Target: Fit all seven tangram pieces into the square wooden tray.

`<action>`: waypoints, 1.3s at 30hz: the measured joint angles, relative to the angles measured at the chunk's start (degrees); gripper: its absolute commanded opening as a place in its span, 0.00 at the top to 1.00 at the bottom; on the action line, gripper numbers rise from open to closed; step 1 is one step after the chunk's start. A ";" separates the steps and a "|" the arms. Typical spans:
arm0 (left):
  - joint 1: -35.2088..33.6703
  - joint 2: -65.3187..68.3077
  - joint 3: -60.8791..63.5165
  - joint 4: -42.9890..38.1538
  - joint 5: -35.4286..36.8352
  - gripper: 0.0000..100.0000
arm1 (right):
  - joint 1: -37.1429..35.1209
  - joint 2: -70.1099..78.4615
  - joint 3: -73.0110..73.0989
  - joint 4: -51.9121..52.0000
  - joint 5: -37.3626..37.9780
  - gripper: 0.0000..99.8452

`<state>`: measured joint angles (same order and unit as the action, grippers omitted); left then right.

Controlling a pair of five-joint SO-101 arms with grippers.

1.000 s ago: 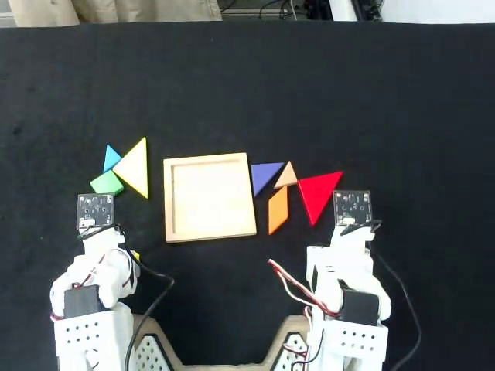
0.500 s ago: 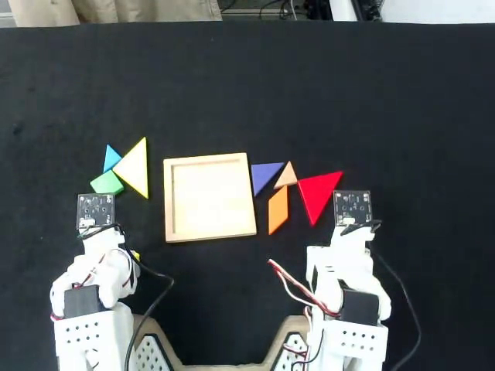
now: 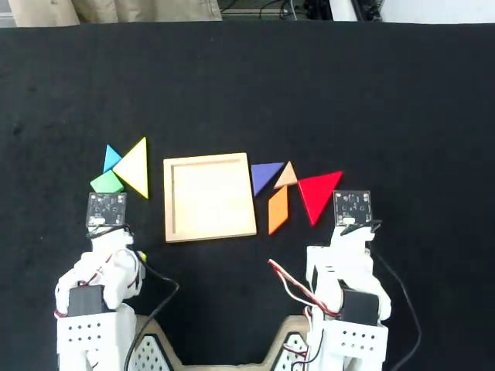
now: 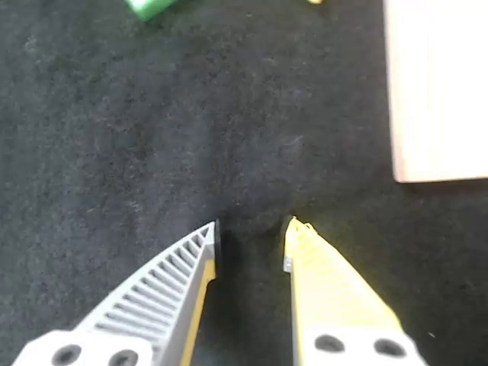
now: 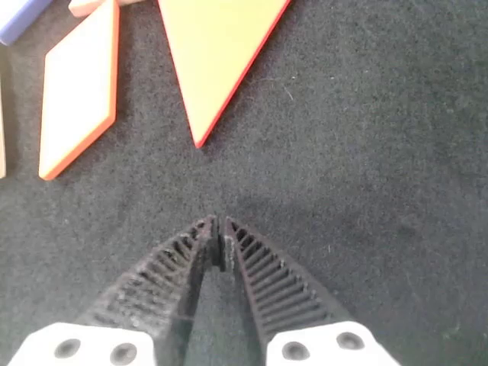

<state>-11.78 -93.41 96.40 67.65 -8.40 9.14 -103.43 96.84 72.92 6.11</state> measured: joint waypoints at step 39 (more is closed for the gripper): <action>2.46 22.59 -37.19 -13.01 -5.36 0.84 | -6.33 0.00 0.00 -28.48 9.23 0.98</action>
<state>-9.32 -70.81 59.21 54.64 -13.76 2.81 -103.43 96.84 44.44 15.34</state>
